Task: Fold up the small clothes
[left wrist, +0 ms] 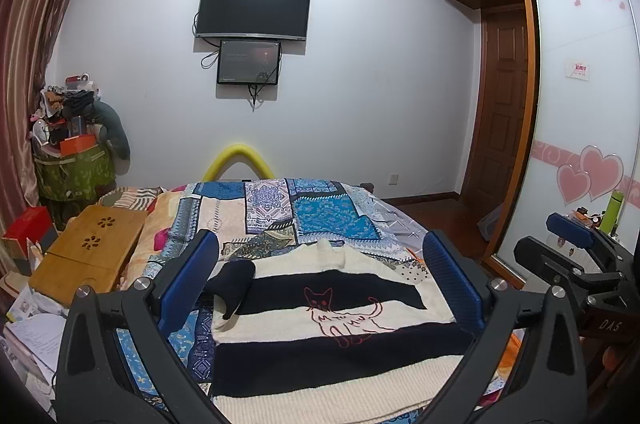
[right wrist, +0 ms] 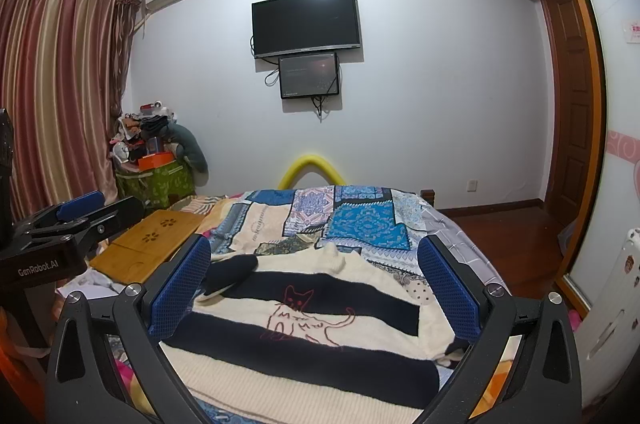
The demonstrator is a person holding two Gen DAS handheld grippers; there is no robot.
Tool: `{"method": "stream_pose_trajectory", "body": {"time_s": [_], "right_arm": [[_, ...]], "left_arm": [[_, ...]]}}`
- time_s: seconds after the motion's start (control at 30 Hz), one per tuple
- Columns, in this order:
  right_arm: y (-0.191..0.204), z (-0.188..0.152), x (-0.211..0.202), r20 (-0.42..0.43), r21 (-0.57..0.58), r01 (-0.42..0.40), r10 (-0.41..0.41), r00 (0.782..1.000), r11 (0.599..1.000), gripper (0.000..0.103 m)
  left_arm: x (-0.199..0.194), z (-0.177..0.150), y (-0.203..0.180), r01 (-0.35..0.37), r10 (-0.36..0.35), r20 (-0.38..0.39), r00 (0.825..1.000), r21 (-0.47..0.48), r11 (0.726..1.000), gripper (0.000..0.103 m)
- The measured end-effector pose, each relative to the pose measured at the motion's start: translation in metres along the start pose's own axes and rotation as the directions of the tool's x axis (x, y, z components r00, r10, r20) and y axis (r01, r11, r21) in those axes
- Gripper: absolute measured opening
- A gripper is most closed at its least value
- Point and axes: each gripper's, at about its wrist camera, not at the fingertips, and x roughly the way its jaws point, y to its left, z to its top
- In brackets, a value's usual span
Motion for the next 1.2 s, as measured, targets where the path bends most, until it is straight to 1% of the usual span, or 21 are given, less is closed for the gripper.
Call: {"method": "stream_pose_trajectory", "body": {"time_s": [1.2], "right_arm": [[-0.0004,-0.0005,-0.0002,-0.001,0.001,0.001,-0.001,1.0,1.0,0.103]], "left_arm": [[-0.0019,0.0003,-0.0003,0.002,-0.002,0.002,1.0,0.0,1.0,0.103]]}}
